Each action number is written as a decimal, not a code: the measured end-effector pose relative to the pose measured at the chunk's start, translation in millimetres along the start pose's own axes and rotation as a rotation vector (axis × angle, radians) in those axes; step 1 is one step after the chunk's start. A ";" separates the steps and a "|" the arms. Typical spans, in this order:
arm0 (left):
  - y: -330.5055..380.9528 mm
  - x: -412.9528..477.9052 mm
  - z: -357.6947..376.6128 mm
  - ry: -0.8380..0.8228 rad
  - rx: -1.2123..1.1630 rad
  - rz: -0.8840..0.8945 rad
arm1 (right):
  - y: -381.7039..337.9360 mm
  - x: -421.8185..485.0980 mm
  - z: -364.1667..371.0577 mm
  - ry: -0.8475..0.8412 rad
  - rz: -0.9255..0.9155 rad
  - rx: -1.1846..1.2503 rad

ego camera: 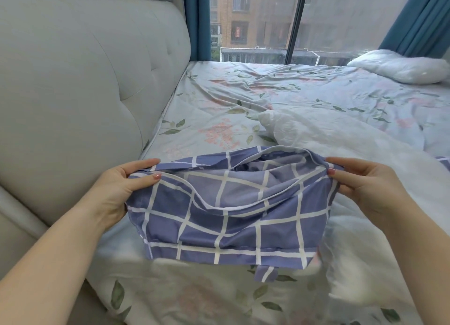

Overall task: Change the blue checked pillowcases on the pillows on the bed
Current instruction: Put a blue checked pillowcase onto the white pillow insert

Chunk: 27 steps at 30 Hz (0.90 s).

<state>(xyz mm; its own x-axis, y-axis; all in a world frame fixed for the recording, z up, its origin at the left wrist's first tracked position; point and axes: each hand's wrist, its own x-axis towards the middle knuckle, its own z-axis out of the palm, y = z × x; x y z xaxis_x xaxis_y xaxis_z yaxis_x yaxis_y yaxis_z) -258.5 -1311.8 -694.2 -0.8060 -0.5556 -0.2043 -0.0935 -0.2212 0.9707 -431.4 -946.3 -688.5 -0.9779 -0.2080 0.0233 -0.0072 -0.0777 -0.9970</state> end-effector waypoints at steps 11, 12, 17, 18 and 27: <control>4.3 -9.4 11.9 -0.005 -0.092 0.293 | -15.0 -20.6 -47.8 0.059 -0.198 0.114; 2.0 -8.7 9.5 0.018 -0.013 0.265 | -11.9 -21.5 -45.8 0.031 -0.186 0.037; -4.9 -4.5 2.0 0.144 0.247 0.366 | -10.4 -20.1 -43.1 0.096 -0.316 -0.225; -5.8 -4.6 2.7 0.170 0.258 0.411 | -10.5 -19.8 -43.8 0.132 -0.363 -0.244; -13.7 3.6 3.4 0.242 0.665 0.562 | -3.0 -10.5 -47.5 0.230 -0.424 -0.431</control>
<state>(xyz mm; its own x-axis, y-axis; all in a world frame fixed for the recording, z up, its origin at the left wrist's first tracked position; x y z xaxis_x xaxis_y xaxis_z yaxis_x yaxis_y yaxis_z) -262.1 -1308.1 -707.8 -0.6969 -0.6118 0.3741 -0.1020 0.6009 0.7928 -431.1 -897.6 -689.2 -0.8912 -0.0269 0.4529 -0.4392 0.3009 -0.8465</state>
